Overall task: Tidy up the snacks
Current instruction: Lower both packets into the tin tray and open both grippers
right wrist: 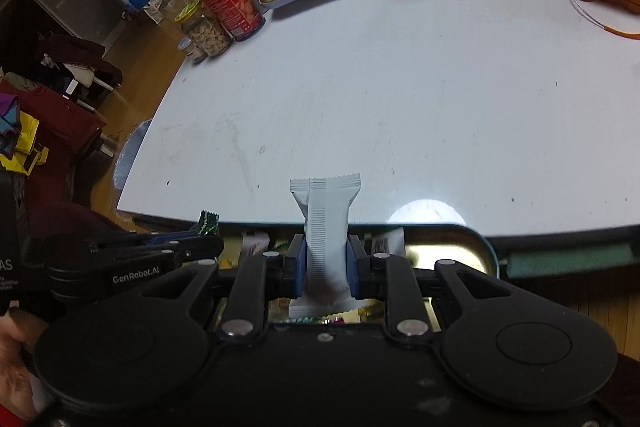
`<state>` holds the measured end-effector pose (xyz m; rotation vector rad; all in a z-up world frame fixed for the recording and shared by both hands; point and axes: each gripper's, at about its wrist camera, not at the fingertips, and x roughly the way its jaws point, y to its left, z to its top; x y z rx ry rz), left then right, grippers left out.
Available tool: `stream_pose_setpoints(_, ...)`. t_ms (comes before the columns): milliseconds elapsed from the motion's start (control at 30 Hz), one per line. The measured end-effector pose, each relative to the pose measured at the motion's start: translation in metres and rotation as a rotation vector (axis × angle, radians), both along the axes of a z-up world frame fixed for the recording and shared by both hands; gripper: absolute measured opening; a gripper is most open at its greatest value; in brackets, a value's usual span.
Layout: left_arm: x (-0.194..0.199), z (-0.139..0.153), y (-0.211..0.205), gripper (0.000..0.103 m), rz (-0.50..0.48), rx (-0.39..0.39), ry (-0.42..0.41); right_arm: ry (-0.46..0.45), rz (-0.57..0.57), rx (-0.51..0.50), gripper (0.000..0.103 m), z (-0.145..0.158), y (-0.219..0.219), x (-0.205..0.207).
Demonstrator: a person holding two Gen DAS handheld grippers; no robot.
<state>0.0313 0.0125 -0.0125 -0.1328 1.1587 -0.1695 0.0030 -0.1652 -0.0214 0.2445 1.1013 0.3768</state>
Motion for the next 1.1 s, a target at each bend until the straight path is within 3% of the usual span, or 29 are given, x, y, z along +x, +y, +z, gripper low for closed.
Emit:
stream_pose_setpoints(200,-0.025,0.002,-0.008,0.022,-0.041,-0.023,0.011,0.045,0.043,-0.046,0.023,-0.012,0.004,-0.03)
stream_pose_setpoints(433,-0.035,-0.008,-0.02,0.023,-0.083,-0.017,0.041,0.025,0.084,-0.11,0.023,-0.014,0.011,-0.044)
stream_pose_setpoints(533,-0.032,-0.009,-0.019,0.029,-0.076,-0.025,0.056,-0.009,0.081,-0.098,0.031,-0.012,0.014,-0.041)
stream_pose_setpoints(600,-0.032,-0.008,-0.017,0.032,-0.063,-0.027,0.052,-0.025,0.069,-0.075,0.047,-0.01,0.011,-0.041)
stream_pose_setpoints(667,-0.032,-0.005,-0.014,0.038,-0.044,-0.044,0.041,-0.049,0.057,-0.057,0.047,-0.008,0.008,-0.04)
stream_pose_setpoints(1100,-0.03,0.005,-0.009,0.038,0.046,0.05,-0.027,-0.078,-0.004,0.018,0.047,-0.002,0.005,-0.034)
